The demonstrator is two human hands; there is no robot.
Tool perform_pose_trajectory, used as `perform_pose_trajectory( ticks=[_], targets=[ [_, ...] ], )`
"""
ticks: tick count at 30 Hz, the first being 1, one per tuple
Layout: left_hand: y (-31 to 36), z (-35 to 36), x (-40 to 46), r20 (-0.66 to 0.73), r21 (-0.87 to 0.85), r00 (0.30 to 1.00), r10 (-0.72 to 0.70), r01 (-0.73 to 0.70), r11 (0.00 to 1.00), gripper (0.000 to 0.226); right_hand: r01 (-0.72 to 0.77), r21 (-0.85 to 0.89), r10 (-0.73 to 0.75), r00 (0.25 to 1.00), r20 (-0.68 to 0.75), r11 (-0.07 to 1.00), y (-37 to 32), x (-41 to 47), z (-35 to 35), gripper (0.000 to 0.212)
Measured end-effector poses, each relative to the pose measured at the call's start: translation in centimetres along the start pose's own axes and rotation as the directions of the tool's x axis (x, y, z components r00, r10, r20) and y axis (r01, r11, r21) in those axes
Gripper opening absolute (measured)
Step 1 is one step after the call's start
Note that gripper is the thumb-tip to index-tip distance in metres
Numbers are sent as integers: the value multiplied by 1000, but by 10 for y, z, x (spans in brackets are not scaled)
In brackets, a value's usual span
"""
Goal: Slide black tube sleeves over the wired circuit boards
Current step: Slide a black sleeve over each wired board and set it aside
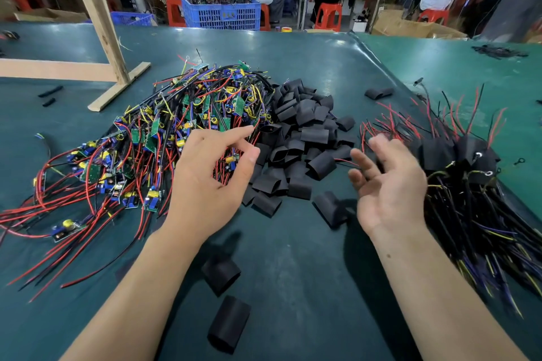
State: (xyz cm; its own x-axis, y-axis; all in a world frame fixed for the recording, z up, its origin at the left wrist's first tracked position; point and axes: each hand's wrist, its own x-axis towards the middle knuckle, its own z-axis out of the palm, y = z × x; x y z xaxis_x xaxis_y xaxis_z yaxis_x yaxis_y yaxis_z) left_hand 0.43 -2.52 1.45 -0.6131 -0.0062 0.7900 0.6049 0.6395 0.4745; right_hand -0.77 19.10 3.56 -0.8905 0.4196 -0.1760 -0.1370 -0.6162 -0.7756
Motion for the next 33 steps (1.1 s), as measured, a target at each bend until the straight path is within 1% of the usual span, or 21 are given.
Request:
perform_pose_trajectory(
  ticks=[2, 3, 5, 7, 9, 12, 15, 17, 19, 21, 24, 25, 27, 29, 30, 32, 33],
  targets=[
    [-1, 0, 0, 24, 1, 1000, -18, 18, 1000, 25, -78, -99, 74, 996, -45, 992, 6, 1, -1, 19],
    [-1, 0, 0, 40, 3, 999, -29, 29, 1000, 25, -104, -127, 98, 994, -54, 986, 8, 1, -2, 14],
    [-2, -1, 0, 71, 3, 996, -45, 45, 999, 25, -125, -154, 117, 991, -60, 980, 9, 3, -3, 13],
    [-2, -1, 0, 93, 5, 994, -61, 60, 998, 22, -149, -191, 147, 989, -28, 970, 8, 4, -3, 8],
    [-1, -2, 0, 107, 11, 992, -60, 59, 998, 17, -188, -279, 210, 976, 50, 942, 8, 2, -2, 11],
    [0, -3, 0, 140, 22, 987, -72, 69, 997, 17, -186, -366, 256, 955, 151, 912, 10, -3, 1, 15],
    [-2, -4, 0, 200, 92, 972, -123, 106, 990, 16, -169, -389, 250, 954, 167, 906, 12, -5, 3, 13],
    [-7, -4, 0, 241, 187, 957, -160, 116, 975, 17, -155, -407, 236, 959, 156, 900, 11, -3, 2, 12],
    [-12, -5, -1, 282, 307, 933, -223, 133, 942, 20, -121, -427, 209, 964, 165, 896, 11, -3, 1, 12],
    [-16, -7, -2, 324, 407, 889, -325, 179, 896, 25, -62, -450, 163, 968, 189, 891, 12, -3, 1, 13],
    [-18, -9, -3, 391, 462, 795, -464, 266, 846, 34, 6, -451, 106, 969, 222, 893, 15, -5, 3, 27],
    [-18, -8, -3, 399, 468, 785, -474, 269, 841, 34, 20, -453, 95, 968, 230, 891, 15, -6, 4, 30],
    [-19, -7, -3, 368, 477, 809, -458, 259, 840, 26, 50, -480, 80, 966, 247, 876, 16, -7, 4, 28],
    [-21, -7, -3, 306, 452, 826, -473, 311, 836, 21, 64, -498, 77, 963, 257, 865, 17, -8, 4, 24],
    [-21, -6, -2, 273, 420, 821, -502, 368, 830, 24, 63, -501, 79, 963, 259, 863, 18, -8, 4, 23],
    [-20, -3, -1, 218, 358, 787, -577, 485, 798, 33, 61, -504, 86, 961, 264, 861, 19, -9, 4, 21],
    [-18, 1, -1, 204, 345, 775, -599, 516, 784, 35, 62, -505, 89, 959, 269, 861, 20, -9, 4, 21]
  ],
)
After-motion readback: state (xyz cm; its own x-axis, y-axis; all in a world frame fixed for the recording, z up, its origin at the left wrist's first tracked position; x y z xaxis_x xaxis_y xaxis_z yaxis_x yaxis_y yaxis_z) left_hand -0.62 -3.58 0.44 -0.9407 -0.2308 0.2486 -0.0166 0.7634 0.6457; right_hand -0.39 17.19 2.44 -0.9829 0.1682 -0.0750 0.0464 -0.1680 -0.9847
